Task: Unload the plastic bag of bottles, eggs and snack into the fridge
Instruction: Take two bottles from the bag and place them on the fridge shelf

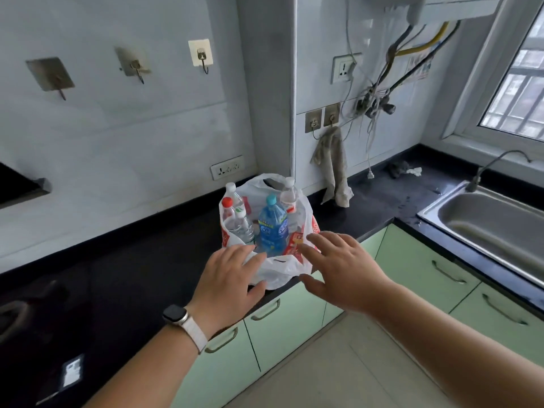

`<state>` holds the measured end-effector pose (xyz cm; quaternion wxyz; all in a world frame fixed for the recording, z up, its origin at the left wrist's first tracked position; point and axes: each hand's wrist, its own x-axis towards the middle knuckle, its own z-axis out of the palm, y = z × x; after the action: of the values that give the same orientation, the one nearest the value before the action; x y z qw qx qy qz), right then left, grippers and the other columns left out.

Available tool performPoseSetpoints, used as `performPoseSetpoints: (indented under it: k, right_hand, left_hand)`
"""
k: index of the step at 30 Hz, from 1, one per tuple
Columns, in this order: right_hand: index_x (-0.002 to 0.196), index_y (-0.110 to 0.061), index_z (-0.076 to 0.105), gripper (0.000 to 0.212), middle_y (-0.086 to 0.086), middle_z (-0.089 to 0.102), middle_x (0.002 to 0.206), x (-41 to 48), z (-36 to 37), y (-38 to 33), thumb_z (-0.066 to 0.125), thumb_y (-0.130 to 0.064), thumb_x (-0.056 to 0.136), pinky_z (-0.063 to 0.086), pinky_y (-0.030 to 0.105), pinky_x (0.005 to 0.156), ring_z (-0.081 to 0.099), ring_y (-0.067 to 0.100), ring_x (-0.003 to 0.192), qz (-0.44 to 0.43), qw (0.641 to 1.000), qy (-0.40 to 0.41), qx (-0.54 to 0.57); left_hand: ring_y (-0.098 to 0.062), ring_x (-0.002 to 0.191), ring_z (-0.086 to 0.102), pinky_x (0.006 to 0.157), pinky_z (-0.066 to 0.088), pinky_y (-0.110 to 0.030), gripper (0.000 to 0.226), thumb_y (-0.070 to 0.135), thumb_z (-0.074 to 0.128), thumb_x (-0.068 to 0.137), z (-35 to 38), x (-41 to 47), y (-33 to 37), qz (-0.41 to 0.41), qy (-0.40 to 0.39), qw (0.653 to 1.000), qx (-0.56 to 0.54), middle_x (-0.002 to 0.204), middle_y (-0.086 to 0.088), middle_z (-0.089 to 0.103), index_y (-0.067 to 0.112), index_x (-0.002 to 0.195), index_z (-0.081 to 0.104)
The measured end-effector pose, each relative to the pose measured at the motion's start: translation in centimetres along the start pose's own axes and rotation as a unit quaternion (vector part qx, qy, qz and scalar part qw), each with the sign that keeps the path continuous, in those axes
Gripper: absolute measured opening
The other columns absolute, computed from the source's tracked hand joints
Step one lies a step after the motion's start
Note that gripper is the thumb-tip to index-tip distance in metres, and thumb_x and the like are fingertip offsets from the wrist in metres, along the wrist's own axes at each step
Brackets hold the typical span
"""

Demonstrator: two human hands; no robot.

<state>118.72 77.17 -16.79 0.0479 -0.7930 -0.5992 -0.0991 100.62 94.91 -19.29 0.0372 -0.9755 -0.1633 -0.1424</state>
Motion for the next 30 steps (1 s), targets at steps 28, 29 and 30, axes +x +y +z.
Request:
performPoseSetpoints:
  k: [28,29,30]
  right_hand:
    - [0.143,-0.024,0.043,0.062,0.000,0.048,0.146,15.4,9.7,12.4,0.038,-0.060,0.094,0.035,0.042,0.111,0.043,0.024,0.135,-0.113,0.983,-0.081,0.116]
    - [0.145,-0.024,0.041,0.061,-0.001,0.046,0.146,16.0,10.1,12.4,0.043,-0.058,0.094,0.033,0.041,0.112,0.042,0.024,0.135,-0.104,0.983,-0.087,0.126]
    - [0.145,-0.023,0.041,0.061,-0.001,0.046,0.146,16.6,10.5,12.3,0.046,-0.056,0.093,0.034,0.041,0.112,0.043,0.024,0.134,-0.091,0.982,-0.092,0.139]
  left_hand:
    - [-0.025,0.125,0.054,0.099,0.047,-0.041,0.055,0.042,0.060,0.090,8.5,11.0,-2.6,-0.288,-0.028,0.956,-0.052,0.137,-0.004,0.056,0.013,0.136,0.054]
    - [-0.024,0.125,0.053,0.100,0.047,-0.040,0.058,0.040,0.065,0.090,9.2,11.2,-3.0,-0.313,-0.021,0.946,-0.086,0.138,-0.004,0.055,0.012,0.138,0.050]
    - [-0.023,0.125,0.052,0.100,0.047,-0.038,0.061,0.038,0.067,0.089,9.9,11.5,-3.3,-0.336,-0.015,0.935,-0.117,0.138,-0.003,0.054,0.012,0.140,0.047]
